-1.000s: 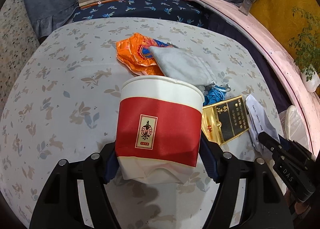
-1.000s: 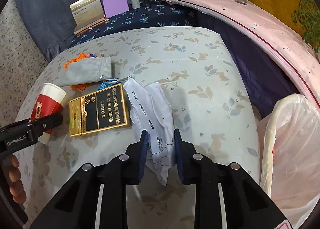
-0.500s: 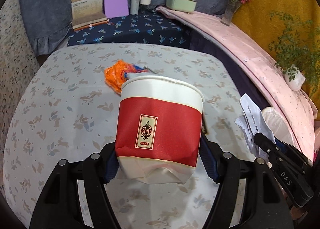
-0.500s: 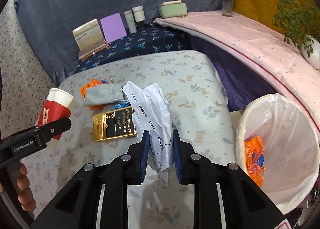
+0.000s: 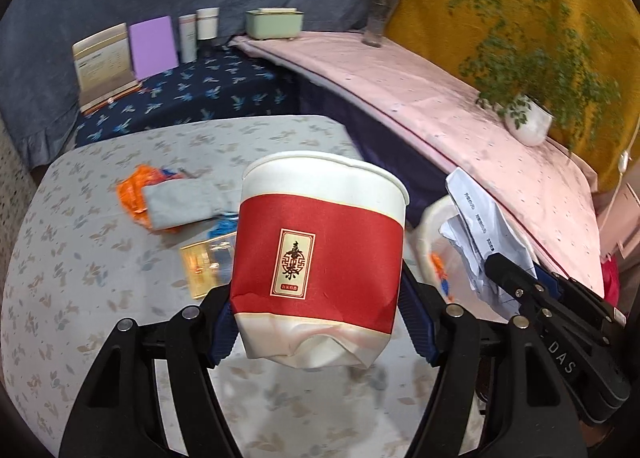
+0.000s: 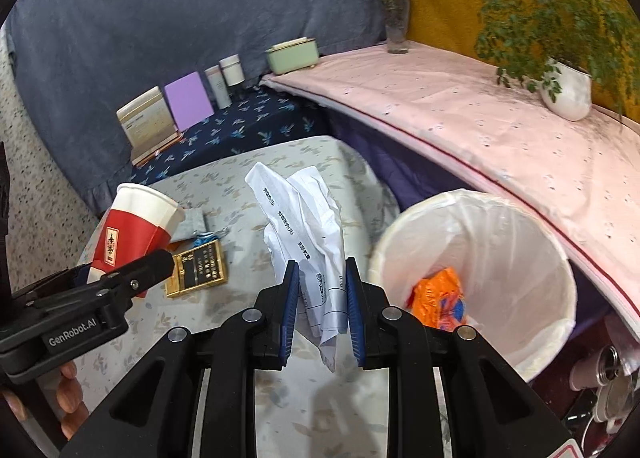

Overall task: Collect trash
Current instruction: 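Carry the cup and white paper with both grippers over the bin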

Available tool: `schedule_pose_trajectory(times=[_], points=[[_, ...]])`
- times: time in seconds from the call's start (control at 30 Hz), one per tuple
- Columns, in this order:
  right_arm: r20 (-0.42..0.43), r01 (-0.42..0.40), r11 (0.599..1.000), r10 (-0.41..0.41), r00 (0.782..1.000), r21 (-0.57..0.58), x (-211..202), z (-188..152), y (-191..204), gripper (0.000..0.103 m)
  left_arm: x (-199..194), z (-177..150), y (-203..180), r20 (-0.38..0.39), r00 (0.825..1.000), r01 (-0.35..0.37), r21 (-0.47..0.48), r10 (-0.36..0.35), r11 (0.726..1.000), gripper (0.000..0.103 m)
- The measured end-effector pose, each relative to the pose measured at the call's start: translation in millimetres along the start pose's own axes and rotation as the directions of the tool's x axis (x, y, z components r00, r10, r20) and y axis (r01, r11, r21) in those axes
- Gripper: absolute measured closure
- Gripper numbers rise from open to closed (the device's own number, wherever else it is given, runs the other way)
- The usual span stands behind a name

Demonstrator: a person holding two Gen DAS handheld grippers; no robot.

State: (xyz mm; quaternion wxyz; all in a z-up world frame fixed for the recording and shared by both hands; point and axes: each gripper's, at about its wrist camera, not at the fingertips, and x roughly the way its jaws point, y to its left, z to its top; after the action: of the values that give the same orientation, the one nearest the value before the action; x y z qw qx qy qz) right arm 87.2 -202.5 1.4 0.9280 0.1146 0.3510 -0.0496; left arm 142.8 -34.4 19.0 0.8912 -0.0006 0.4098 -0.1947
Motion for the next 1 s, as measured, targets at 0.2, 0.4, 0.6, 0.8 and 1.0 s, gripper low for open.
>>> schedule_pose_trajectory(times=[0.2,0.4,0.6,0.8,1.0], points=[[0.029,0.049,0.997,-0.051,0.998,0.061,-20,-3,-41,0.081,8,1,-52,-0.015,0.998,0.064,0.075,-0.063,0.995,0.037],[0.035,0.103,0.987,-0.108,0.994,0.12,-31,-9,-80,0.081,20,-1,-98,-0.042,0.992,0.122,0.135,-0.117,0.983,0.037],[0.033,0.145,0.974,-0.153,0.988,0.173,-39,-17,-116,0.081,34,-2,-130,-0.082,0.983,0.178,0.167,-0.166,0.97,0.037],[0.028,0.169,0.963,-0.179,0.983,0.21,-43,-23,-141,0.081,47,-3,-150,-0.104,0.976,0.209,0.195,-0.192,0.958,0.037],[0.023,0.182,0.957,-0.192,0.981,0.225,-44,-26,-149,0.081,54,0,-163,-0.102,0.973,0.224,0.217,-0.206,0.95,0.036]])
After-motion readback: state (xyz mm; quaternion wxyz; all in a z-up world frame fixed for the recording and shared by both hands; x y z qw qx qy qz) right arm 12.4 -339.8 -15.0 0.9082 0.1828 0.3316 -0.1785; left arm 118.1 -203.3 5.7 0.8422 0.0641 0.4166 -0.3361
